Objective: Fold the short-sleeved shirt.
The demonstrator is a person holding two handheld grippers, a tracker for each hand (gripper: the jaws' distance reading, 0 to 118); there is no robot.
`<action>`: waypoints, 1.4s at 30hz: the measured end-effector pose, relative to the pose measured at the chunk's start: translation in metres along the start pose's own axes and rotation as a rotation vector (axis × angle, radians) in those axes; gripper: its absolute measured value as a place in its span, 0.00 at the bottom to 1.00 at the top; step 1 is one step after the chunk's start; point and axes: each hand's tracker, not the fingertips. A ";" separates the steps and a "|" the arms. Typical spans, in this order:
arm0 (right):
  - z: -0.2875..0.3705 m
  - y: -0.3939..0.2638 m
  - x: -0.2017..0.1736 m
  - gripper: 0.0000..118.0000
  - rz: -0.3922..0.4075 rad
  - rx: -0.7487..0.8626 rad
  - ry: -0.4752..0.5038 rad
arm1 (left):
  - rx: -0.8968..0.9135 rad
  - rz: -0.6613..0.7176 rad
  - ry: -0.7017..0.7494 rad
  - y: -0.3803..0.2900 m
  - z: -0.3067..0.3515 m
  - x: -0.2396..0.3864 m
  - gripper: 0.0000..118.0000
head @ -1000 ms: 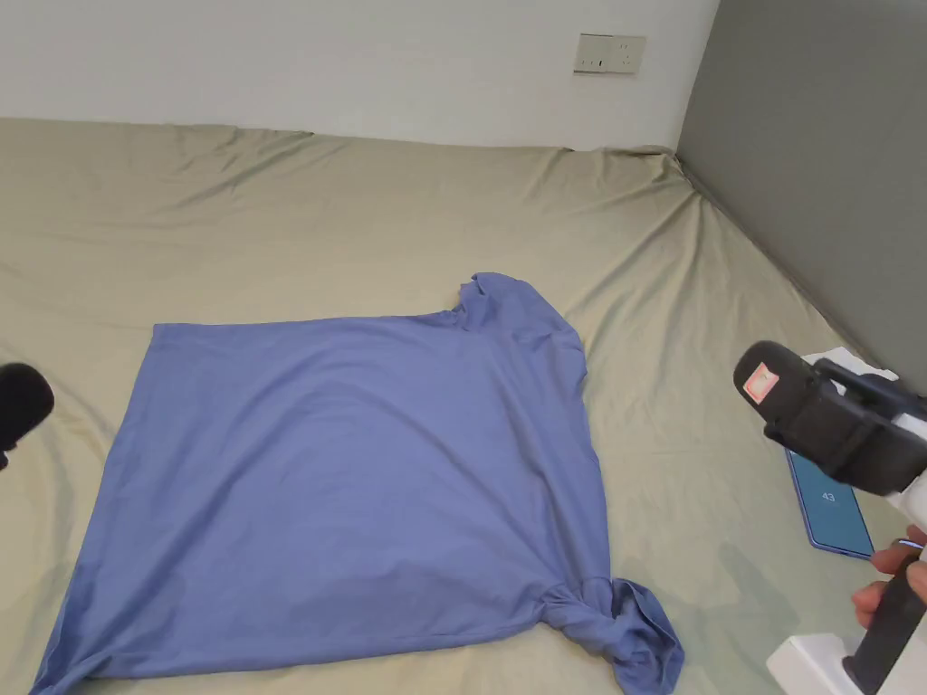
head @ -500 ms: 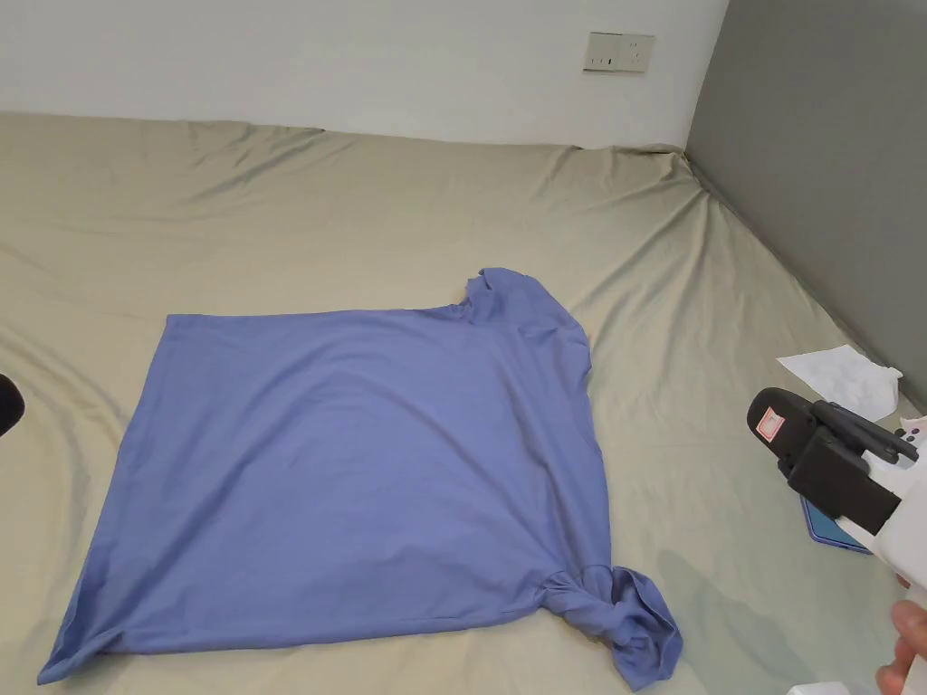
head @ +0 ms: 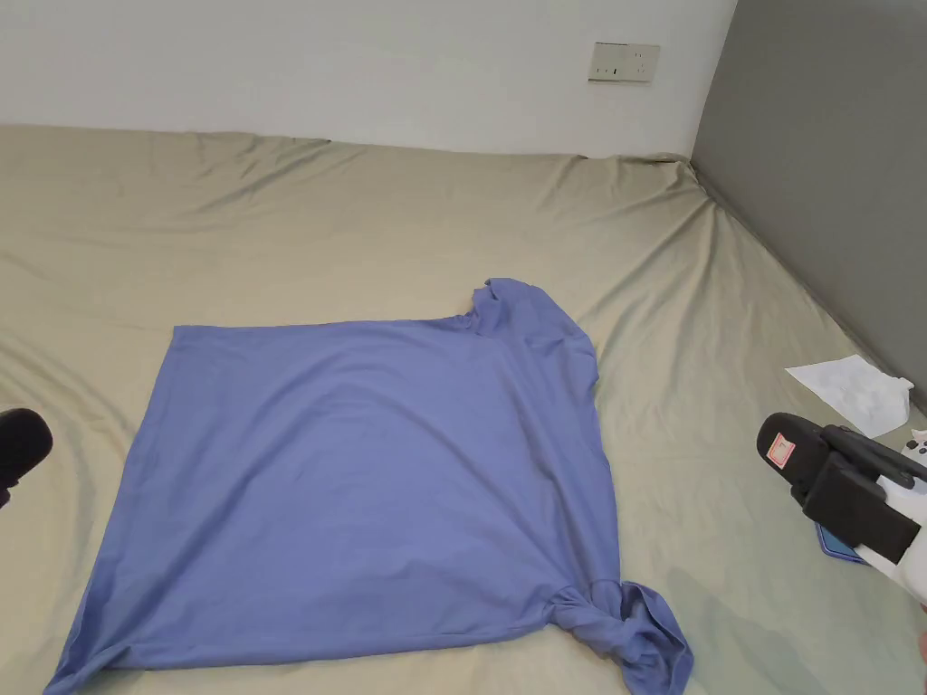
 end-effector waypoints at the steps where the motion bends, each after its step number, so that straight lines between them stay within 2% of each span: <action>1: -0.003 0.001 0.000 0.00 0.001 -0.009 0.002 | -0.009 0.011 -0.001 0.000 -0.003 -0.002 0.00; 5: -0.020 0.003 0.006 0.00 -0.010 -0.041 -0.007 | -0.082 0.094 0.003 0.010 -0.045 -0.023 0.00; 10: -0.046 -0.003 0.004 0.00 0.026 -0.077 -0.006 | -0.193 0.176 0.061 0.045 -0.155 -0.070 0.00; 11: -0.053 -0.004 0.004 0.00 0.025 -0.086 -0.002 | -0.224 0.157 0.123 0.051 -0.185 -0.078 0.02; 12: -0.061 -0.005 0.004 0.00 0.021 -0.098 0.004 | -0.251 0.135 0.196 0.056 -0.218 -0.091 0.12; 13: -0.066 -0.006 0.004 0.00 0.016 -0.108 0.007 | -0.293 0.101 0.200 0.059 -0.246 -0.100 0.42; 14: -0.073 -0.008 0.004 0.00 0.006 -0.114 0.010 | -0.355 0.072 0.265 0.062 -0.280 -0.112 0.71; 15: -0.081 -0.009 0.005 0.00 -0.001 -0.125 0.017 | -0.401 0.053 0.326 0.060 -0.315 -0.126 0.91; 16: -0.086 -0.010 0.005 0.00 -0.001 -0.133 0.018 | -0.435 0.031 0.360 0.058 -0.340 -0.136 1.00; 21: -0.120 -0.022 0.025 0.00 0.010 -0.195 -0.017 | -0.481 -0.001 0.444 0.037 -0.456 -0.192 0.96; 23: -0.130 -0.021 0.024 0.00 0.005 -0.214 -0.025 | -0.550 -0.060 0.499 0.028 -0.492 -0.211 0.96; 27: -0.149 -0.030 0.044 0.00 -0.010 -0.238 -0.044 | -0.593 -0.157 0.524 0.010 -0.542 -0.234 0.96; 28: -0.154 -0.032 0.047 0.00 -0.016 -0.246 -0.044 | -0.622 -0.176 0.534 0.007 -0.549 -0.237 0.92; 29: -0.158 -0.034 0.049 0.00 -0.025 -0.253 -0.044 | -0.653 -0.189 0.550 0.003 -0.557 -0.239 0.87; 30: -0.161 -0.036 0.050 0.00 -0.030 -0.256 -0.044 | -0.658 -0.194 0.553 -0.001 -0.561 -0.241 0.76; 31: -0.164 -0.035 0.046 0.00 -0.031 -0.258 -0.045 | -0.660 -0.190 0.549 -0.003 -0.564 -0.241 0.56; 32: -0.166 -0.035 0.046 0.00 -0.032 -0.261 -0.043 | -0.669 -0.180 0.540 -0.004 -0.566 -0.242 0.43; 33: -0.167 -0.036 0.046 0.00 -0.035 -0.263 -0.040 | -0.692 -0.161 0.526 -0.007 -0.566 -0.242 0.38; 34: -0.169 -0.037 0.045 0.00 -0.038 -0.266 -0.037 | -0.681 -0.154 0.516 -0.008 -0.561 -0.237 0.16; 35: -0.169 -0.038 0.045 0.00 -0.039 -0.268 -0.035 | -0.663 -0.137 0.521 -0.007 -0.561 -0.236 0.01; 38: -0.169 -0.039 0.044 0.00 -0.043 -0.271 -0.028 | -0.653 -0.137 0.519 -0.009 -0.559 -0.223 0.01; 39: -0.169 -0.043 0.047 0.00 -0.045 -0.269 -0.024 | -0.712 -0.137 0.468 -0.011 -0.561 -0.222 0.01; 41: -0.170 -0.041 0.047 0.00 -0.048 -0.273 -0.019 | -0.675 -0.216 0.498 -0.010 -0.554 -0.212 0.01; 42: -0.170 -0.040 0.047 0.00 -0.048 -0.271 -0.016 | -0.667 -0.209 0.468 -0.008 -0.549 -0.209 0.01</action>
